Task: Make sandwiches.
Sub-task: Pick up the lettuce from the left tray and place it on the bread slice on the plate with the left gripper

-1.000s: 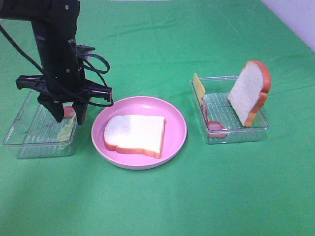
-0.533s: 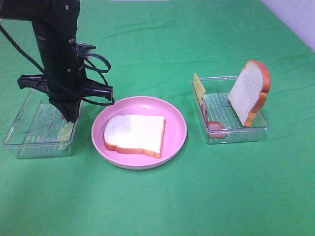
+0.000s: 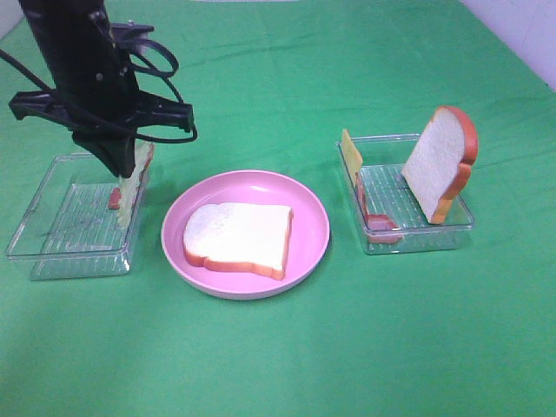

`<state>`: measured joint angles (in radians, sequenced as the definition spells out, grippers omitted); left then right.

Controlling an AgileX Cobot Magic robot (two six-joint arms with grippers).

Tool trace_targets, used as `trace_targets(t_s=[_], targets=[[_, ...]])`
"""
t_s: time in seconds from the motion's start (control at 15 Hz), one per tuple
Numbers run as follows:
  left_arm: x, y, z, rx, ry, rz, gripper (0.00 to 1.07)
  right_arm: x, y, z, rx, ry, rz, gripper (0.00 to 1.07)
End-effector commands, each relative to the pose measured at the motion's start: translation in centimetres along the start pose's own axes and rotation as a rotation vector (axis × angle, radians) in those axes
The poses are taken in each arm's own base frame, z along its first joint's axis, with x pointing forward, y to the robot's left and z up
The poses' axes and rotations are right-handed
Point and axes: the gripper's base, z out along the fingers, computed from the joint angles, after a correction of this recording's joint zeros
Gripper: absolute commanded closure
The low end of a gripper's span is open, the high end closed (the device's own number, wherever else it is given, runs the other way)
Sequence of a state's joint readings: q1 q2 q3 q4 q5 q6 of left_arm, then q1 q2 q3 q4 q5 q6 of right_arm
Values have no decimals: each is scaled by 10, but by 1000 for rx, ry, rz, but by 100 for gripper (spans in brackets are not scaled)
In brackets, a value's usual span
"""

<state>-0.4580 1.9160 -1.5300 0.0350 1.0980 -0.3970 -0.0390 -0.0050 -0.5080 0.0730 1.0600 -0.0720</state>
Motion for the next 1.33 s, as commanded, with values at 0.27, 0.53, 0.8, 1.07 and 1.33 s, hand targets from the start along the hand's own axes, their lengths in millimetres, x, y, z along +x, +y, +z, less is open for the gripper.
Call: trace_targets(t_s=[0.27,0.53,0.8,1.07,1.33], targets=[[7,-24,-41,337,-68,47,107,1,0,-1,3,-15,-5,34],[3,-62,-22,605,-82,95,107,1,1,-1,1,-15,-4,34],[8,-80,23,561,1,164,107,1,1,-1,-1,-15,-3,34],[7,-61,53,306,47,173,107,1,1,-1,-1,-15,-3,34],[6,-59,57,273,48,131,107,1,1,-1,-1,-15,-3,34]])
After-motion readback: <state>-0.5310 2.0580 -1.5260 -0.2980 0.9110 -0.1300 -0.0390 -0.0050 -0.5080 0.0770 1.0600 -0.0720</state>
